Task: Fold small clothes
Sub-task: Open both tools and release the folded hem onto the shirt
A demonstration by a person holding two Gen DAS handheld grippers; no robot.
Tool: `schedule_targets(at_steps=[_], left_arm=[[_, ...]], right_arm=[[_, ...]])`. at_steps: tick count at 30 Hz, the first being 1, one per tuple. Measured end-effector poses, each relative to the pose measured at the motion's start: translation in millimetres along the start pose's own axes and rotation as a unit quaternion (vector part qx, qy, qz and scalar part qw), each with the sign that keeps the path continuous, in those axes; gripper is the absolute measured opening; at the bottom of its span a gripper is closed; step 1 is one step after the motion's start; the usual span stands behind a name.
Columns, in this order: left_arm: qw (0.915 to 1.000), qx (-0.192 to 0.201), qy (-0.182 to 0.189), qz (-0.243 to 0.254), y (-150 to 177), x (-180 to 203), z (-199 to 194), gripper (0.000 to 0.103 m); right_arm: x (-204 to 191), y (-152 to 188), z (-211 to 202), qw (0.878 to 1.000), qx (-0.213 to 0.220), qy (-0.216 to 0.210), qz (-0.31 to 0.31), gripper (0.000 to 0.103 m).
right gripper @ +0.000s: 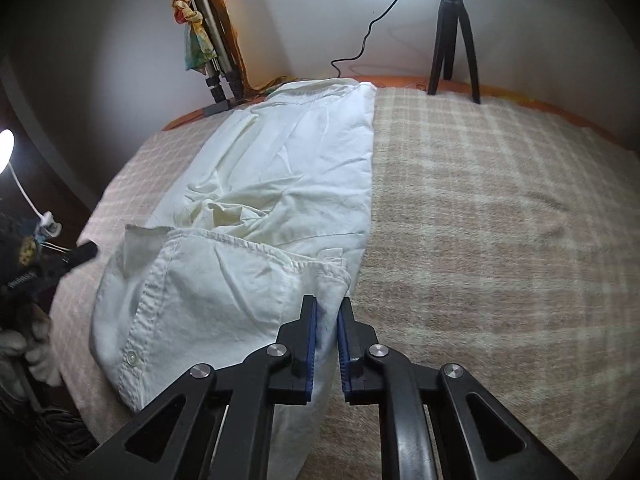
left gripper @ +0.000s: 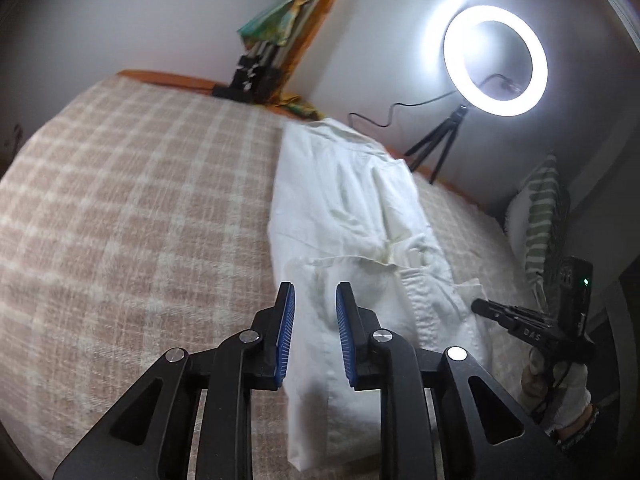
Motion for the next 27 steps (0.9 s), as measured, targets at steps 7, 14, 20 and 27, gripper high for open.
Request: schedule_targets(at_steps=[7, 14, 20, 27], left_arm=[[0.9997, -0.004, 0.002, 0.024, -23.5, 14.7, 4.4, 0.029], [0.9998, -0.02, -0.004, 0.002, -69.9, -7.0, 34.3, 0.048], [0.9945, -0.074, 0.017, -0.072, -104.1, -46.0, 95.0, 0.048], [0.992, -0.087, 0.04, -0.082, -117.7, -57.0, 149.1, 0.057]], right_arm=[[-1.2, -16.0, -16.5, 0.999, 0.025, 0.03, -0.014, 0.033], [13.9, -57.3, -16.0, 0.998, 0.053, -0.016, -0.015, 0.033], [34.7, -105.8, 28.0, 0.996, 0.027, -0.085, -0.001, 0.036], [71.4, -142.3, 85.7, 0.989, 0.011, -0.133, 0.058, 0.039]])
Point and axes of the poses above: each gripper's, at about its wrist camera, not at the fingertips, and z roughly the way its jaws point, x to its right, y to its underside, the point moved 3 cm from there along z, roughly the way its jaws point, and after that the axes turned 3 degrees about -z, right-handed, at the moved point
